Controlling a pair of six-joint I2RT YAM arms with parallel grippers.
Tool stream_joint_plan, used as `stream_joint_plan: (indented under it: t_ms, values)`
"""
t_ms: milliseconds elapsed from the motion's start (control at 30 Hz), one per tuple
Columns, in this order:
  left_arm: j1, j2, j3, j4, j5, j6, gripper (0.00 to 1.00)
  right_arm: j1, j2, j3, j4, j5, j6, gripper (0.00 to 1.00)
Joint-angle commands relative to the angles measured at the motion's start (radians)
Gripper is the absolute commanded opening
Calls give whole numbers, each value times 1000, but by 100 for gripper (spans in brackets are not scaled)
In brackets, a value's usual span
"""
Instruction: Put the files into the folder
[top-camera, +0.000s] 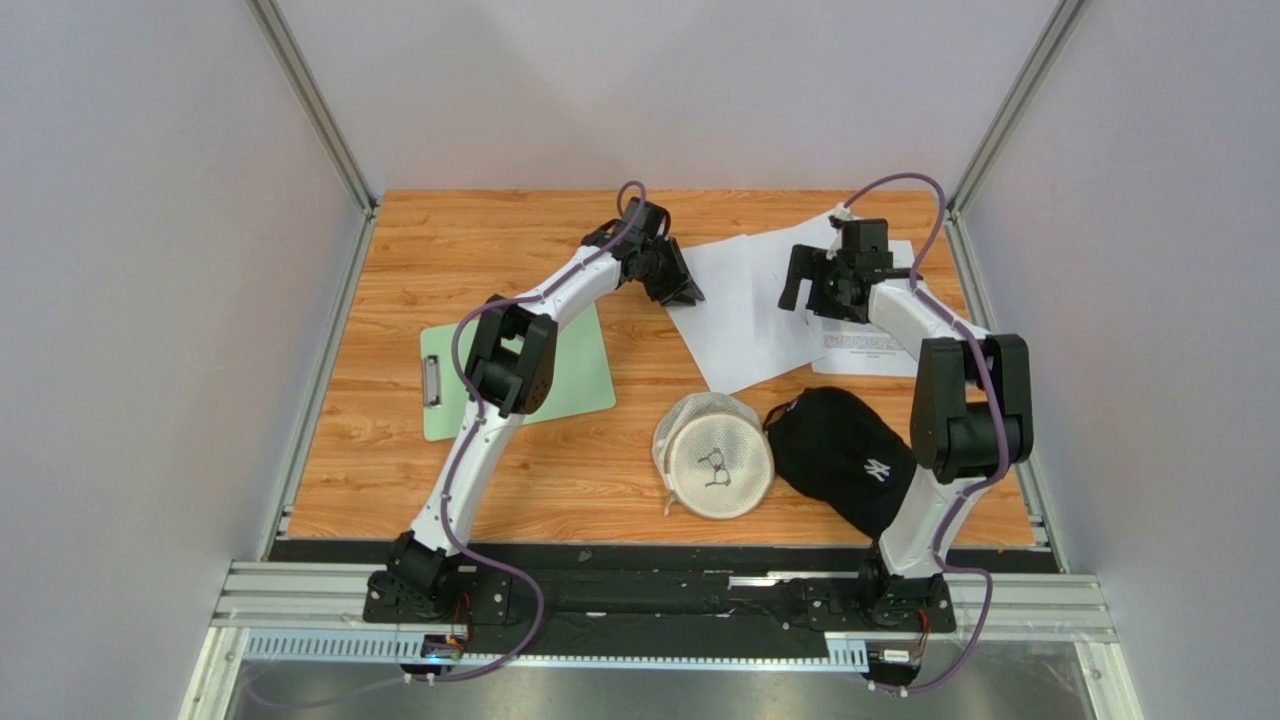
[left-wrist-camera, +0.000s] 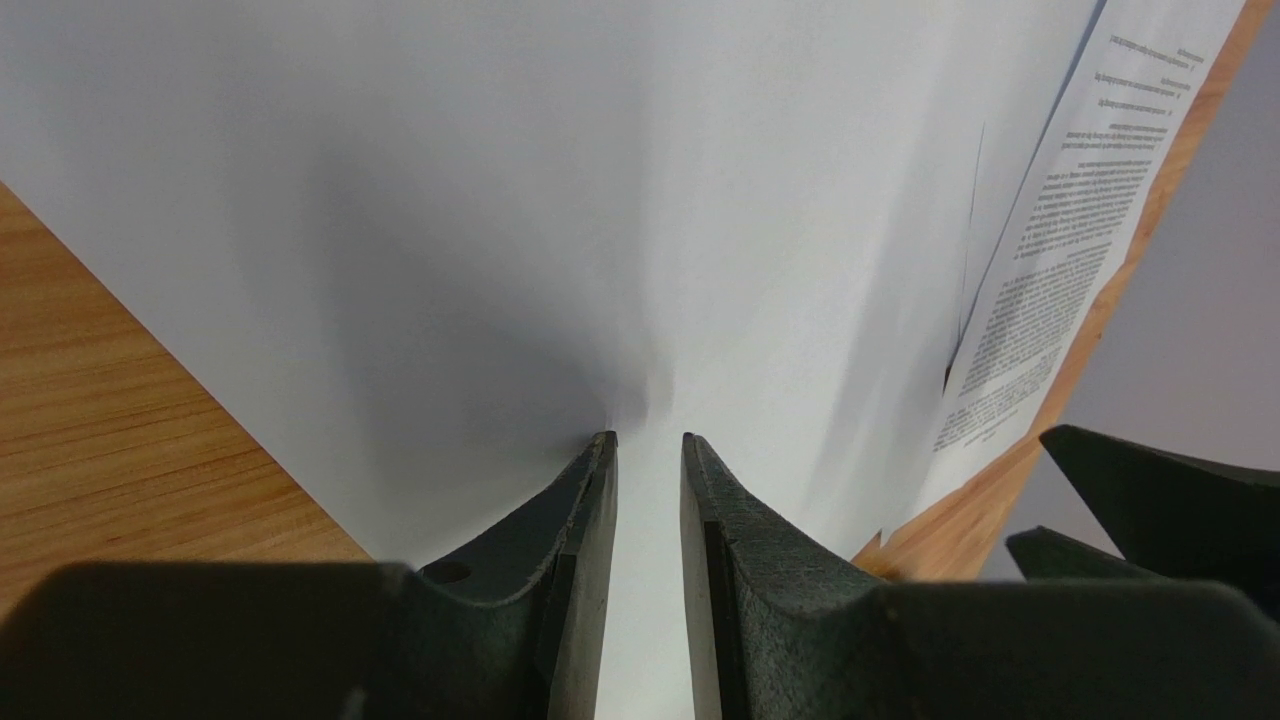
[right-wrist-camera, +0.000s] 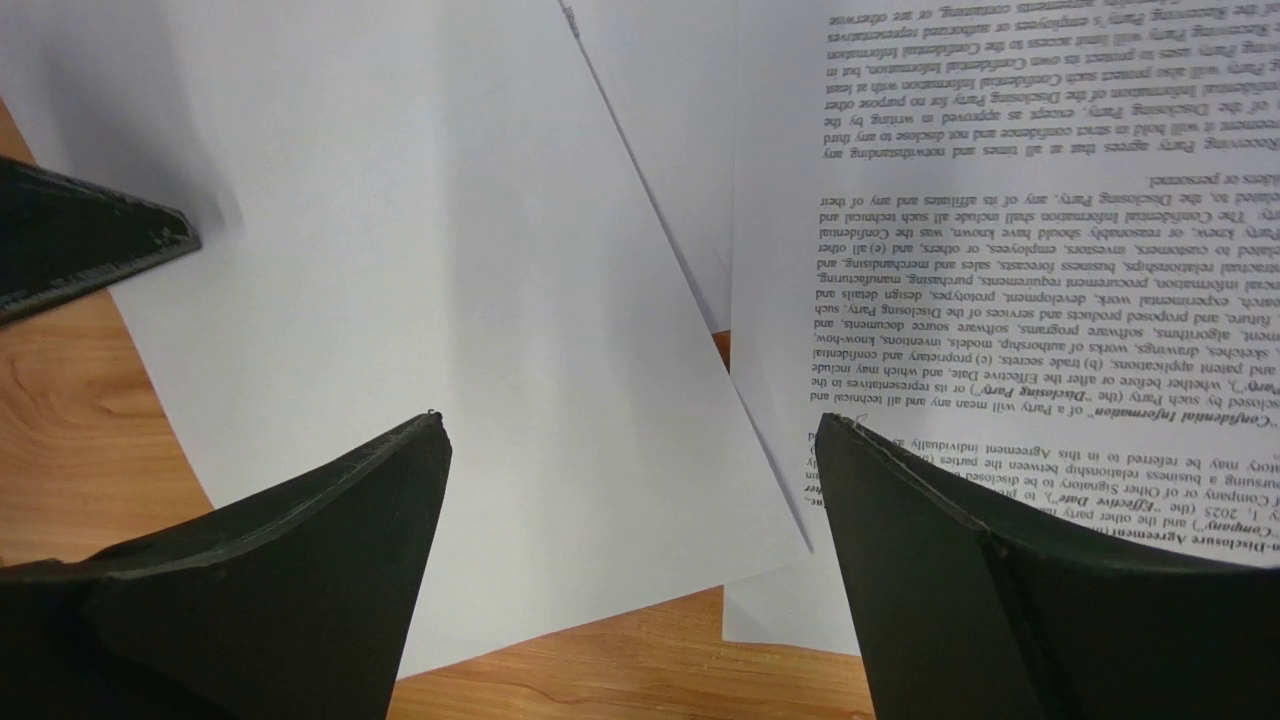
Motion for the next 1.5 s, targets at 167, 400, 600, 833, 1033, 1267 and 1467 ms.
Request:
stream_joint_plan:
  t_ms: [167,400,600,833,1033,1267,1467]
  values:
    - [-3,-42,5,-60,-1,70,32,2,143,132,-31,-125,-199,91]
    - [-3,-39,4,-58,19,70,32,2,220,204,-86,-166,-218,88]
    - [-3,-39,-12,-38,24,43,32,7,222,212,-127,-224,-239,85]
    - [-1,-39,-13,-41,17,38,31,5,198,198,-100,-342,-169,80]
    - [-3,-41,-21,-37,17,36,31,1,186,177,-63,-413,-87,79]
    - [-1,-45,-24,-38,19,42,31,-49,175,139,37,-546,147,86]
    - [-1,-50,-27,-35,28,39,31,-53,197,92,161,-684,301,92]
